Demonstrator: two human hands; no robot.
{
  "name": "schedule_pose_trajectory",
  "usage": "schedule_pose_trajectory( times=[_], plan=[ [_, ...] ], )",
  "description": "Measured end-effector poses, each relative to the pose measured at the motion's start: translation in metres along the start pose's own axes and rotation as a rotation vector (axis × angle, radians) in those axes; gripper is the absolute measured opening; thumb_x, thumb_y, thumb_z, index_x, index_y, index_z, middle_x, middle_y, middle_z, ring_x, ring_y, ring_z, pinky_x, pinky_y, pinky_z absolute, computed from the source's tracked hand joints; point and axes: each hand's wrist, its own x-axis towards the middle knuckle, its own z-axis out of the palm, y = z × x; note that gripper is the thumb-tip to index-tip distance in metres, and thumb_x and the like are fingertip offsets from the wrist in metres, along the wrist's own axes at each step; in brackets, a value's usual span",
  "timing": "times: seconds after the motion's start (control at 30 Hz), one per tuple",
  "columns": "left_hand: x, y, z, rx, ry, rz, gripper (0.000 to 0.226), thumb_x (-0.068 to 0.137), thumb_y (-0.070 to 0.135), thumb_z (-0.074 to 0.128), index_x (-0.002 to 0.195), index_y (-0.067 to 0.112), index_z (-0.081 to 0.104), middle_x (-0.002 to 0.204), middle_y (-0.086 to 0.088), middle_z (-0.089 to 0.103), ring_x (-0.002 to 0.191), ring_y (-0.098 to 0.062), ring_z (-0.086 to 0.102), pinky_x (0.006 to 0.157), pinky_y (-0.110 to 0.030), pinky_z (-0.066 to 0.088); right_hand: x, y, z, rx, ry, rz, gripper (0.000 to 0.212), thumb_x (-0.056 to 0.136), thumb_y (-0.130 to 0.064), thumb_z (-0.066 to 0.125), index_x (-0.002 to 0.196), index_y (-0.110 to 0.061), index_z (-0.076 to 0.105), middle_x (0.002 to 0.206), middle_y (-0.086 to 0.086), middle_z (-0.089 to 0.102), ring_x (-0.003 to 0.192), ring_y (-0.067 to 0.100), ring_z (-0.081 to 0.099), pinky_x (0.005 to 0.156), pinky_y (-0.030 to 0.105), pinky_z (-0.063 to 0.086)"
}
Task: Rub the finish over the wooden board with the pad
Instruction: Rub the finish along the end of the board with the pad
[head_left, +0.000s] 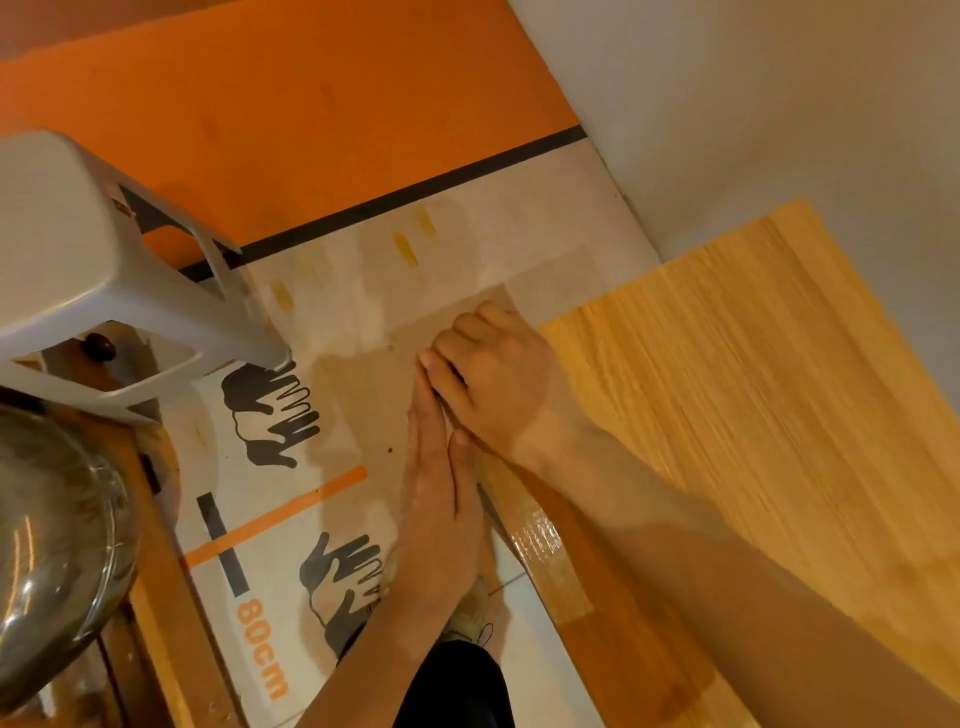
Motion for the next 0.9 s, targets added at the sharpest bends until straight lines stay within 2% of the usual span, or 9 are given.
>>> schedule_pose_trajectory(
  times=[0.17, 0.27, 0.37, 0.47, 0.57, 0.63, 0.7, 0.8, 0.9],
  plan=[
    [0.001, 0.002, -0.006, 0.024, -0.054, -0.024, 0.058, 0.105, 0.048, 0.025, 0.154, 0.051, -0.006, 0.162, 0.033, -0.002, 0.153, -0.002, -0.003, 0.123, -0.038, 0.008, 0.000, 0.071, -0.022, 0.050, -0.043, 0.087, 0.036, 0.102, -0.029, 0.041, 0.085, -0.009, 0.065, 0.082, 0.006, 0.064, 0.084, 0.024, 0.052, 0.082, 0.037, 0.042],
    [0.002, 0.002, -0.009, 0.021, -0.095, -0.025, 0.057, 0.105, 0.049, 0.024, 0.152, 0.054, -0.007, 0.161, 0.035, -0.004, 0.152, 0.001, -0.005, 0.119, -0.029, 0.006, -0.003, 0.137, -0.045, -0.051, 0.005, 0.297, 0.037, 0.103, -0.027, 0.037, 0.089, -0.008, 0.065, 0.089, 0.011, 0.065, 0.087, 0.028, 0.051, 0.085, 0.041, 0.040],
    [0.003, 0.003, -0.012, 0.038, -0.101, -0.019, 0.058, 0.103, 0.052, 0.023, 0.153, 0.054, -0.007, 0.160, 0.037, -0.003, 0.150, 0.006, -0.005, 0.116, -0.022, 0.006, 0.000, 0.135, -0.041, -0.095, 0.056, 0.424, 0.040, 0.104, -0.027, 0.033, 0.087, -0.008, 0.065, 0.091, 0.010, 0.065, 0.089, 0.026, 0.049, 0.086, 0.039, 0.039],
    [0.003, 0.005, -0.010, 0.041, -0.091, -0.014, 0.058, 0.103, 0.050, 0.023, 0.154, 0.051, -0.006, 0.160, 0.036, -0.002, 0.151, 0.006, -0.003, 0.117, -0.017, 0.006, -0.007, 0.071, -0.016, -0.050, 0.094, 0.277, 0.038, 0.102, -0.028, 0.034, 0.085, -0.012, 0.064, 0.086, 0.003, 0.062, 0.087, 0.023, 0.050, 0.086, 0.037, 0.040],
    [0.002, 0.009, -0.011, 0.086, -0.072, -0.005, 0.062, 0.103, 0.048, 0.025, 0.157, 0.044, -0.006, 0.163, 0.031, -0.004, 0.151, 0.005, -0.004, 0.119, -0.018, 0.006, -0.014, 0.045, -0.006, 0.040, 0.029, 0.087, 0.040, 0.102, -0.033, 0.032, 0.096, -0.013, 0.067, 0.096, 0.001, 0.064, 0.095, 0.021, 0.053, 0.091, 0.037, 0.040],
    [0.005, 0.014, -0.013, 0.192, -0.056, 0.068, 0.064, 0.106, 0.037, 0.029, 0.158, 0.037, -0.008, 0.165, 0.022, -0.009, 0.152, 0.001, -0.006, 0.120, -0.013, 0.003, -0.013, 0.067, -0.016, 0.028, -0.003, 0.034, 0.039, 0.103, -0.034, 0.033, 0.100, -0.013, 0.066, 0.098, 0.002, 0.063, 0.095, 0.022, 0.053, 0.092, 0.036, 0.040],
    [0.014, 0.019, -0.013, 0.389, -0.049, 0.201, 0.065, 0.106, 0.025, 0.033, 0.159, 0.025, -0.003, 0.167, 0.011, -0.011, 0.154, -0.009, -0.007, 0.123, -0.018, -0.004, -0.012, 0.103, -0.027, -0.026, 0.019, 0.054, 0.038, 0.104, -0.033, 0.033, 0.101, -0.012, 0.065, 0.096, 0.004, 0.063, 0.091, 0.024, 0.052, 0.091, 0.036, 0.040],
    [0.029, 0.035, -0.002, 0.573, -0.139, 0.329, 0.060, 0.105, 0.024, 0.031, 0.160, 0.015, 0.007, 0.169, 0.002, -0.005, 0.155, -0.014, -0.008, 0.124, -0.026, -0.008, -0.013, 0.169, -0.045, -0.126, 0.059, 0.229, 0.042, 0.105, -0.032, 0.027, 0.100, -0.011, 0.063, 0.098, 0.008, 0.062, 0.093, 0.027, 0.050, 0.095, 0.038, 0.036],
    [0.040, 0.052, 0.025, 0.671, -0.252, 0.421, 0.058, 0.104, 0.025, 0.023, 0.159, 0.014, 0.010, 0.169, -0.001, 0.002, 0.155, -0.014, -0.003, 0.127, -0.034, 0.000, -0.012, 0.197, -0.054, -0.125, 0.128, 0.402, 0.042, 0.105, -0.029, 0.027, 0.100, -0.007, 0.063, 0.101, 0.011, 0.061, 0.101, 0.032, 0.050, 0.103, 0.038, 0.032]
  ],
)
